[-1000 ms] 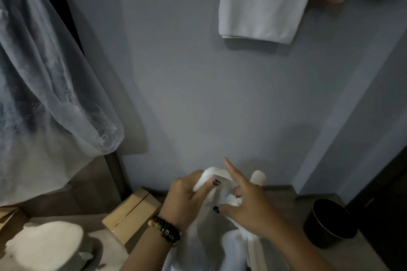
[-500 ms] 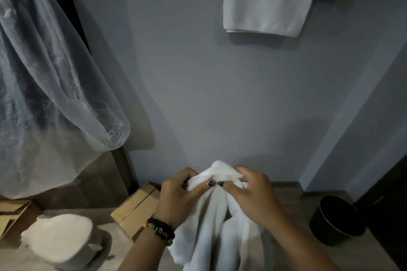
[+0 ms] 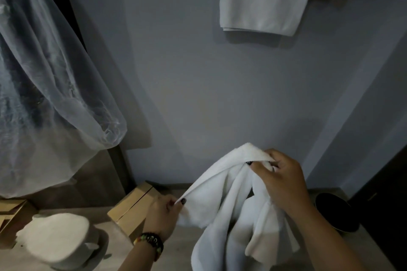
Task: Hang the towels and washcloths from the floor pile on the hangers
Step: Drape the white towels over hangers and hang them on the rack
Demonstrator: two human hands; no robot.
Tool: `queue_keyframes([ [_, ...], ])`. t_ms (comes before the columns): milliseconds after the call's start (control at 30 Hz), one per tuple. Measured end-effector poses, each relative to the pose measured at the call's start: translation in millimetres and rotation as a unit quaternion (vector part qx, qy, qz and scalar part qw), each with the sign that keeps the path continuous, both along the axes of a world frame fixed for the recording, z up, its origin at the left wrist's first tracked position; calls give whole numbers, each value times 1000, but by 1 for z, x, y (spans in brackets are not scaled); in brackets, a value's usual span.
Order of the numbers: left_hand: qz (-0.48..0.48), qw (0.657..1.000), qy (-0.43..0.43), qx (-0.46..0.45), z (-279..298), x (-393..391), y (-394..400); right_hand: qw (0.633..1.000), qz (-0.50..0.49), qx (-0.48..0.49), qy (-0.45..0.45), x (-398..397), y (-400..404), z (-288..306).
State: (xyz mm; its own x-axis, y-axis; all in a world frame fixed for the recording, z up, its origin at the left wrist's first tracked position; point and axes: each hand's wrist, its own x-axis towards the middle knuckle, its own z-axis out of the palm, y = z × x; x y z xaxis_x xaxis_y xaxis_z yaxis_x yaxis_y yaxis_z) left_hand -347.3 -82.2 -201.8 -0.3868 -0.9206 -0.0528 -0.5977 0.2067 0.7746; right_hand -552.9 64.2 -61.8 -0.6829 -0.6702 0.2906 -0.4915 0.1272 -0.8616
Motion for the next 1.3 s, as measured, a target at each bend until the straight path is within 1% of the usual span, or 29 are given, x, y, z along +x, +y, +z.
queue_keyframes([
  [100, 63, 997, -23, -23, 11, -2, 0, 1000, 23, 12, 10, 0, 2, 0],
  [200, 118, 993, 4, -17, 17, -5, -4, 998, 41, 32, 26, 1, 5, 1],
  [300, 127, 989, 74, -1, 27, -9, -5, 995, 63, 57, 49, 3, 8, 2],
  [433, 119, 975, 184, -26, 45, -14, 2, 985, 107, 112, 79, 12, 8, -5],
  [533, 100, 958, 267, -28, 55, -17, 7, 975, 141, 139, 106, 19, 8, -19],
  [600, 134, 940, 314, -24, 65, -21, 7, 964, 182, 174, 89, 22, 9, -28],
  [667, 182, 929, 320, -34, 75, -24, 0, 955, 214, 194, 75, 22, 10, -39],
  [700, 194, 928, 318, -31, 78, -24, -4, 950, 221, 204, 83, 21, 10, -45],
  [767, 206, 914, 349, 0, 82, -25, -9, 942, 233, 219, 102, 21, 10, -53],
  [867, 224, 877, 421, 56, 86, -26, -11, 946, 239, 196, 96, 18, 11, -62],
  [933, 229, 869, 434, 70, 90, -26, -12, 955, 222, 169, 96, 15, 11, -65],
  [1000, 212, 880, 420, 64, 93, -24, -12, 968, 193, 137, 81, 15, 11, -62],
  [1067, 165, 902, 396, 51, 96, -24, -6, 978, 180, 100, 45, 15, 10, -52],
  [1133, 76, 925, 370, 44, 99, -24, 6, 978, 196, 73, 26, 19, 7, -39],
  [1200, -39, 940, 335, 51, 97, -25, 17, 973, 226, 52, 15, 23, 4, -23],
  [1233, -94, 942, 316, 65, 95, -24, 20, 970, 238, 45, 12, 24, 3, -16],
  [1300, -184, 933, 289, 107, 94, -22, 23, 969, 246, 30, 12, 23, 3, -5],
])
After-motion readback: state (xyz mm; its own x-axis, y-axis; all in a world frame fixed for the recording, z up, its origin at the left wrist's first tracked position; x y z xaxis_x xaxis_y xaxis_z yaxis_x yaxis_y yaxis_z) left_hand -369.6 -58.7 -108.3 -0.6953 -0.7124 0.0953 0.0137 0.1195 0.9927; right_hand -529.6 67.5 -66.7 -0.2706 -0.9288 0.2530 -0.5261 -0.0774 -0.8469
